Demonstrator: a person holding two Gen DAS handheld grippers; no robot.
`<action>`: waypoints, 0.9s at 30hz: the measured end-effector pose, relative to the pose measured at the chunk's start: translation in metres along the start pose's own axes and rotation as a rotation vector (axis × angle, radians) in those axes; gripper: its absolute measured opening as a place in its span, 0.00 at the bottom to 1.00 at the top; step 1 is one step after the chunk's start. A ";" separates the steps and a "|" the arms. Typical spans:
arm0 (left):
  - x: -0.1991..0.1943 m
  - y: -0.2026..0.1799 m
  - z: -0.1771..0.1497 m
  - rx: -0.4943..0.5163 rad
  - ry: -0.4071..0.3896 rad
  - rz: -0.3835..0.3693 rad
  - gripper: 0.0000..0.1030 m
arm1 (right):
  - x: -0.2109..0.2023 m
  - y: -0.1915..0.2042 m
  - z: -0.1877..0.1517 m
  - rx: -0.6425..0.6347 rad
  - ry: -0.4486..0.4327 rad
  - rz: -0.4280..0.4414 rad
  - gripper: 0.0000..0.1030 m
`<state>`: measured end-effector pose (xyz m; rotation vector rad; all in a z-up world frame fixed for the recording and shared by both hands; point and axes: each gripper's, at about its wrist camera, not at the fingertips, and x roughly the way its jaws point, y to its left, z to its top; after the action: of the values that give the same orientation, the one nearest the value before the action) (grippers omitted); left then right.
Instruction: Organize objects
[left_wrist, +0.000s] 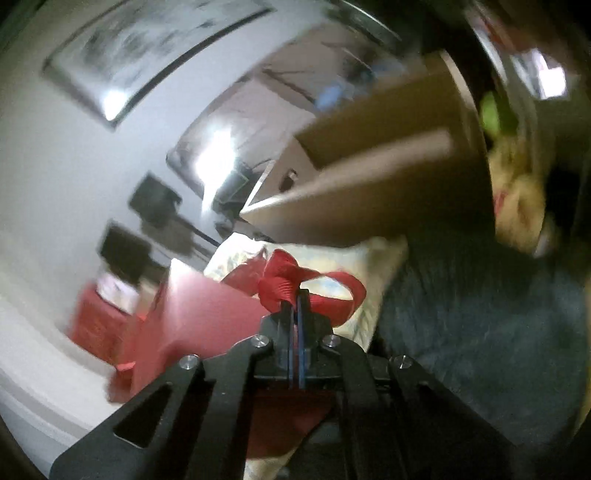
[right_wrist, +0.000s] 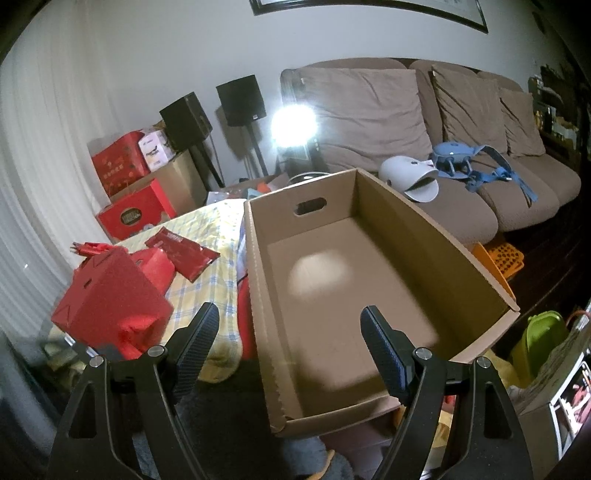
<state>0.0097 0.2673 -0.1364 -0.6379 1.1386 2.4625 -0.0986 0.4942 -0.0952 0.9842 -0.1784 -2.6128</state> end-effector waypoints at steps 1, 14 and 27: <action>-0.009 0.019 0.008 -0.069 -0.013 -0.028 0.01 | 0.000 0.000 0.000 0.000 0.000 0.000 0.78; -0.052 0.216 -0.020 -0.581 0.014 0.004 0.01 | -0.002 0.012 -0.002 -0.018 0.002 0.016 0.78; -0.040 0.190 -0.107 -0.741 0.146 -0.126 0.01 | 0.041 0.046 -0.019 0.090 0.133 0.272 0.78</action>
<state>-0.0229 0.0619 -0.0591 -1.0576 0.1688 2.7237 -0.1029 0.4364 -0.1238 1.0778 -0.3721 -2.3022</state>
